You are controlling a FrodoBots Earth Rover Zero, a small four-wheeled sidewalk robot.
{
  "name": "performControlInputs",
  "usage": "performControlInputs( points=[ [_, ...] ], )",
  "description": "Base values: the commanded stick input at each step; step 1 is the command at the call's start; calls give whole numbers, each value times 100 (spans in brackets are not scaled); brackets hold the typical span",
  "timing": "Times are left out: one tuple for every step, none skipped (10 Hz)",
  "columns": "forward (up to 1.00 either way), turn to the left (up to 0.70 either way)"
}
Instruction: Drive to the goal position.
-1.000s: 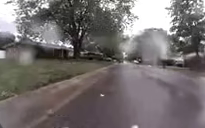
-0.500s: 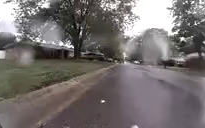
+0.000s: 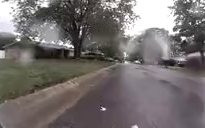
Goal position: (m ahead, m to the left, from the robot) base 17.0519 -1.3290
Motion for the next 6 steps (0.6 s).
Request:
performControlInputs(
  points=[
    [50, -51],
    [50, -51],
    [50, -32],
    [50, -1],
    [50, -1],
    [50, -1]
  ],
)
